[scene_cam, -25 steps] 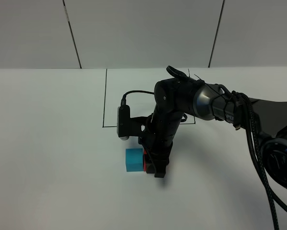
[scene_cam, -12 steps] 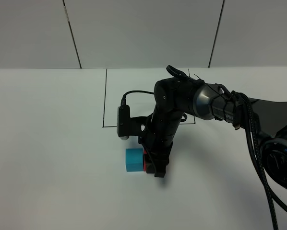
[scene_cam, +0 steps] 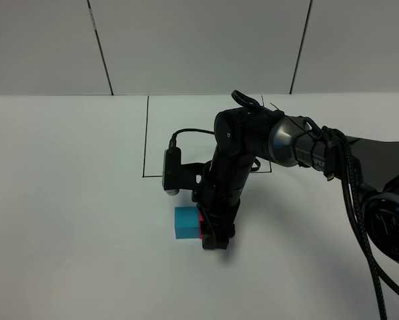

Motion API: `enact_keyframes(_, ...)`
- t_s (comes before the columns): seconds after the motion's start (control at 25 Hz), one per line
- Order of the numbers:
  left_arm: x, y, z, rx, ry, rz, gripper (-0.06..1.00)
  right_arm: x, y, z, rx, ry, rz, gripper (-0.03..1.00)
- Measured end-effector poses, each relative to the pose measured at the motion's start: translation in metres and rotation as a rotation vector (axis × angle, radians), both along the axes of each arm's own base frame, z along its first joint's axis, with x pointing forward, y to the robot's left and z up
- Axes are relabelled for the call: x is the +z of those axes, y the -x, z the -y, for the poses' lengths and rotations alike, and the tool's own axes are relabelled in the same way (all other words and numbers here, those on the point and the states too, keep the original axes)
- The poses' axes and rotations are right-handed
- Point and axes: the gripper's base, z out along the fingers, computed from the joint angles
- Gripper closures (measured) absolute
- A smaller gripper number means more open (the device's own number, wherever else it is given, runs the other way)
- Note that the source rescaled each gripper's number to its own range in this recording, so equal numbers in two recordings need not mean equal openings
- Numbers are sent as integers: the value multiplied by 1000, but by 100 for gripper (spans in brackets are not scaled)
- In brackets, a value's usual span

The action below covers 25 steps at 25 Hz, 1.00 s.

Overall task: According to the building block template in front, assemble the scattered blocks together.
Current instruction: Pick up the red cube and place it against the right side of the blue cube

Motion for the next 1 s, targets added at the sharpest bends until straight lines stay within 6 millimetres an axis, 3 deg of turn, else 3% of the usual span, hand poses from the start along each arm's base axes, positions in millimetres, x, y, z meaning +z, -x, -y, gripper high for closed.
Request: enact_keyframes(1.0, 0, 0, 0, 0, 0, 0, -6, 6, -4, 3, -47, 31, 62, 50)
